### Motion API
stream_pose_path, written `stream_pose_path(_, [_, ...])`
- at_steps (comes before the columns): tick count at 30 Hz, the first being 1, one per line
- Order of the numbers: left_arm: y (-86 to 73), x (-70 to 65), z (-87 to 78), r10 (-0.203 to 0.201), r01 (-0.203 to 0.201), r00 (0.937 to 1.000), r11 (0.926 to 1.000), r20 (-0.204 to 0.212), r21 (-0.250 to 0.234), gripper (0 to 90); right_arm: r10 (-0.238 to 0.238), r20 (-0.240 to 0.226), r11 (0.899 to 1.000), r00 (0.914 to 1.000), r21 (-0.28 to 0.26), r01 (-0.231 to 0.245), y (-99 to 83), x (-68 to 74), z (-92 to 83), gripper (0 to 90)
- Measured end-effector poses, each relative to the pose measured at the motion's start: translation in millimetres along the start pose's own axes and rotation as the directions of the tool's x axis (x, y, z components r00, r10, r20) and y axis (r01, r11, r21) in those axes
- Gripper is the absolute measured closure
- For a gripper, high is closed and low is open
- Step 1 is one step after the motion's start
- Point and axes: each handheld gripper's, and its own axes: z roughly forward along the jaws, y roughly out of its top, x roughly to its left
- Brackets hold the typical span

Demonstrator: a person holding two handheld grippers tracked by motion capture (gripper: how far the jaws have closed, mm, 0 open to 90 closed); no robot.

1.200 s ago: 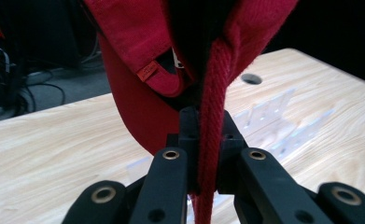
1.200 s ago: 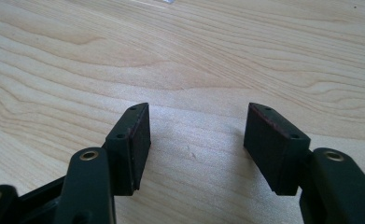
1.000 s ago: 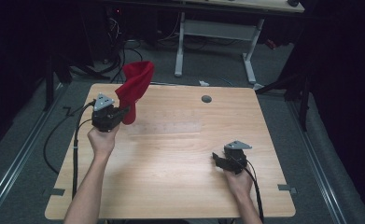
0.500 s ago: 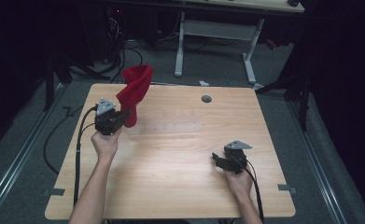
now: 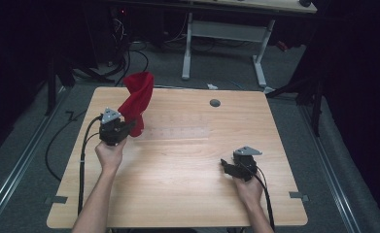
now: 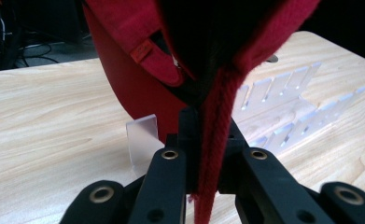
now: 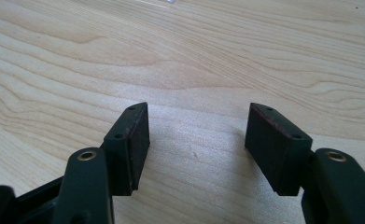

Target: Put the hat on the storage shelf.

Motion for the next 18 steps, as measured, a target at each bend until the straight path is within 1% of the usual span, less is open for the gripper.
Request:
stream_pose_path(8, [-3.9,1.9,-2.3,0.020,-0.019,0.9997,0.9995,-0.013,0.024,83.1,-0.003,-0.002,1.000,1.0000,0.000,0.003,0.0,0.2,0.0,39.8])
stream_pose_path(11, [-6.1,3.3,-3.4,0.009,-0.008,0.9998,0.9996,-0.017,0.027,82.6,-0.003,-0.002,1.000,1.0000,0.000,0.003,-0.1,0.2,0.0,39.8])
stream_pose_path(15, [-8.8,7.5,-6.7,-0.030,0.031,0.9993,0.9993,-0.023,0.024,81.2,-0.003,-0.002,1.000,1.0000,0.001,0.003,-0.1,0.4,-0.1,39.6])
stream_pose_path(18, [-11.2,7.3,-6.4,-0.007,0.008,0.9994,0.9995,-0.034,0.029,79.1,-0.003,-0.003,1.000,1.0000,0.001,0.003,-0.2,0.6,-0.2,39.3])
